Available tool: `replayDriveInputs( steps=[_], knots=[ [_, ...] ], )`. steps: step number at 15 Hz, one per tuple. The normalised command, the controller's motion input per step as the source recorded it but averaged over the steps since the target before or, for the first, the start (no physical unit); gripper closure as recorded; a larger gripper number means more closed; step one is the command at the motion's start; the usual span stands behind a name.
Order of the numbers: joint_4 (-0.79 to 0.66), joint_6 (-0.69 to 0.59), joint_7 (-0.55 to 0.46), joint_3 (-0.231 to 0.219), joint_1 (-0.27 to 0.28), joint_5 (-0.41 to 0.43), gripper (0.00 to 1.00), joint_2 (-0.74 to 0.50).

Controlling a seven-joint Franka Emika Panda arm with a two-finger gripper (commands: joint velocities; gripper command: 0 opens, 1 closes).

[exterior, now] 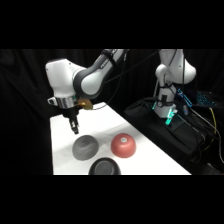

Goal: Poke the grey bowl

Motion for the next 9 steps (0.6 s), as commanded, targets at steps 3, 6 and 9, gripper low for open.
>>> replayDriveInputs(
  steps=[3,6,9],
  knots=[
    [0.25,0.1,-0.12,0.071,-0.077,0.111,1.0,0.25],
    [0.24,0.07,-0.13,0.086,-0.095,0.128,1.0,0.23],
    [0.24,0.02,-0.15,0.104,-0.115,0.155,1.0,0.22]
  ],
)
